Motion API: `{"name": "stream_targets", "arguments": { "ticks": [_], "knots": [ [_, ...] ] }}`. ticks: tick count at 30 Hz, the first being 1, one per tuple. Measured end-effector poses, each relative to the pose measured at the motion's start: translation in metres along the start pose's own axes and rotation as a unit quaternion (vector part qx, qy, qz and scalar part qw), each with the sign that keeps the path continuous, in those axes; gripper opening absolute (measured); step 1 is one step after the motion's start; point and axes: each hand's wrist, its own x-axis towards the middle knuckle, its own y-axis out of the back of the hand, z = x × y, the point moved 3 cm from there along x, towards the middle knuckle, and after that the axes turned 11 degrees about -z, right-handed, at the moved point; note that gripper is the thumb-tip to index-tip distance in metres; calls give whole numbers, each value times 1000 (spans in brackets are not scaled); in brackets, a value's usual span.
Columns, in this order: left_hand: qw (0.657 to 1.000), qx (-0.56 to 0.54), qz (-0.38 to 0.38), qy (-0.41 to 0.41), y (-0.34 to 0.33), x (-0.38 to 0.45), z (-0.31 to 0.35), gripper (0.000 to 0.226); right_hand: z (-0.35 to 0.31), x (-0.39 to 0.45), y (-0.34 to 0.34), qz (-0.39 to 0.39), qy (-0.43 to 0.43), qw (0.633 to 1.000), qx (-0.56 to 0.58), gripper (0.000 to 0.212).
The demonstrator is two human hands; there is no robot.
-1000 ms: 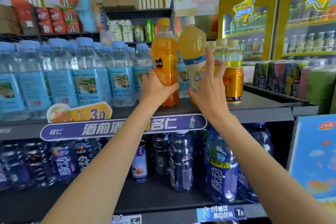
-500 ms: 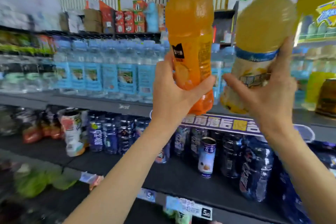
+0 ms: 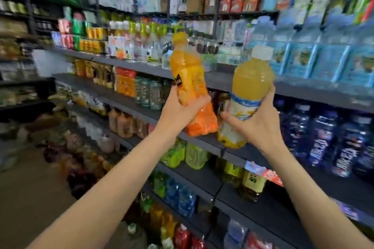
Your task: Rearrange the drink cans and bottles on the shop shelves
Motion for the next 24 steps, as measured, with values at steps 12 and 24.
{"name": "stream_targets", "arguments": {
  "ticks": [12, 24],
  "knots": [
    [984, -8, 129, 125, 307, 41, -140, 61, -47, 120, -311, -91, -62, 984, 143, 85],
    [974, 142, 149, 94, 585, 183, -220, 55, -110, 312, -604, -202, -62, 954, 213, 74]
  ]
}}
